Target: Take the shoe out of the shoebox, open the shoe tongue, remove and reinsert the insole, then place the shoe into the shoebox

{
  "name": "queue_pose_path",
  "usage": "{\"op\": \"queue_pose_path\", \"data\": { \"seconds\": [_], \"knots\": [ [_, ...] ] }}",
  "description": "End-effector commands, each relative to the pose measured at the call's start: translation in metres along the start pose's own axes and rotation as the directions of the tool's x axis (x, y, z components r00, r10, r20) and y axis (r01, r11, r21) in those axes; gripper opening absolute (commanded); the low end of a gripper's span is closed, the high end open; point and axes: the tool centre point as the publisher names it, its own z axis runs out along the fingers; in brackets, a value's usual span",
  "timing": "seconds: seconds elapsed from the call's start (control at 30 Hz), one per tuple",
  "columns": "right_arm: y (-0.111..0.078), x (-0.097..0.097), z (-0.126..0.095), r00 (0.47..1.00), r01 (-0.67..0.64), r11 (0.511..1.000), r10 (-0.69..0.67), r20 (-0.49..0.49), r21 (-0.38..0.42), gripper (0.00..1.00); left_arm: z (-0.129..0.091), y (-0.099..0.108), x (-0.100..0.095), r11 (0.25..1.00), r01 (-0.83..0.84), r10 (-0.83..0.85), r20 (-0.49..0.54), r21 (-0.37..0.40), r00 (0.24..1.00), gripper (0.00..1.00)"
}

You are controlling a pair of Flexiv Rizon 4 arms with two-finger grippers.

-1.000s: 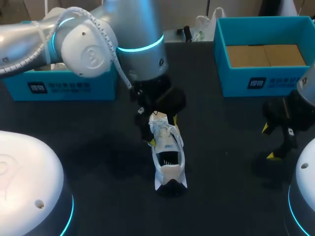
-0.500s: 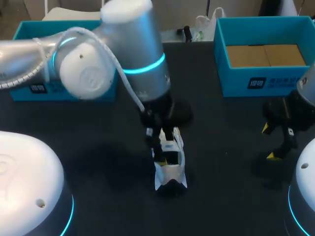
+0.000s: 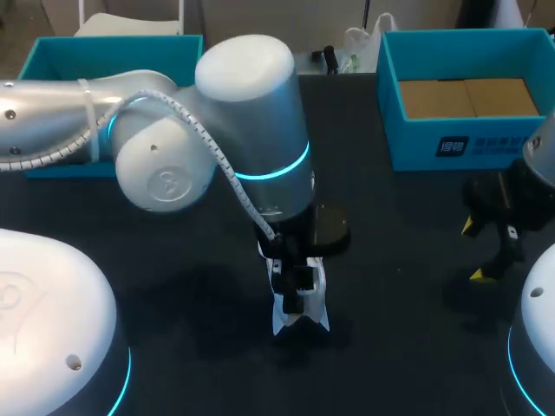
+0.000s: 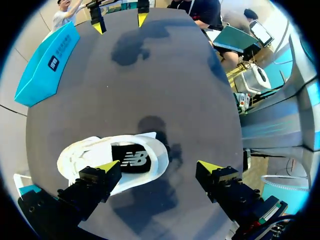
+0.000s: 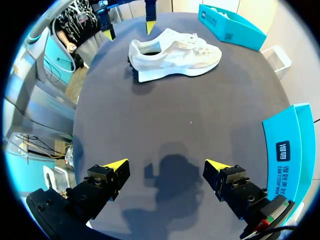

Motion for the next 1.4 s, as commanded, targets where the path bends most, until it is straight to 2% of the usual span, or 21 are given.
{"op": "queue_pose_path", "data": {
  "seconds": [0.03,0.33,0.5,0.9,1.03,1.17,1.23,1.4],
  "knots": [
    [0.0,0.001,0.001,1.0,-0.001,1.0,0.001,0.003,0.004,1.0,0.016,-0.004,0.003,1.0,0.021,-0.021,0.018,-0.011,1.0,1.0],
    [0.0,0.001,0.001,1.0,-0.001,1.0,0.001,0.003,0.004,1.0,0.049,-0.003,0.009,0.997,0.077,-0.076,0.06,-0.007,0.995,1.0],
    [0.0,0.001,0.001,1.0,-0.001,1.0,0.001,0.003,0.004,1.0,0.06,0.001,0.008,0.995,0.095,-0.096,0.058,0.02,0.994,1.0],
    [0.0,0.001,0.001,1.0,-0.001,1.0,0.001,0.003,0.004,1.0,0.08,0.001,0.002,0.991,0.131,-0.131,0.083,0.007,0.988,1.0],
    [0.0,0.001,0.001,1.0,-0.001,1.0,0.001,0.003,0.004,1.0,0.084,0.0,0.0,0.99,0.139,-0.138,0.08,0.001,0.987,0.84],
    [0.0,0.001,0.001,1.0,-0.001,1.0,0.001,0.003,0.004,1.0,0.087,-0.001,0.0,0.989,0.15,-0.149,0.094,-0.01,0.984,0.81],
    [0.0,0.001,0.001,1.0,-0.001,1.0,0.001,0.003,0.004,1.0,0.087,-0.001,0.0,0.988,0.155,-0.153,0.096,-0.011,0.984,0.65],
    [0.0,0.001,0.001,1.0,-0.001,1.0,0.001,0.003,0.004,1.0,0.09,-0.001,0.0,0.987,0.16,-0.156,0.106,-0.031,0.982,0.69]
  ]
}}
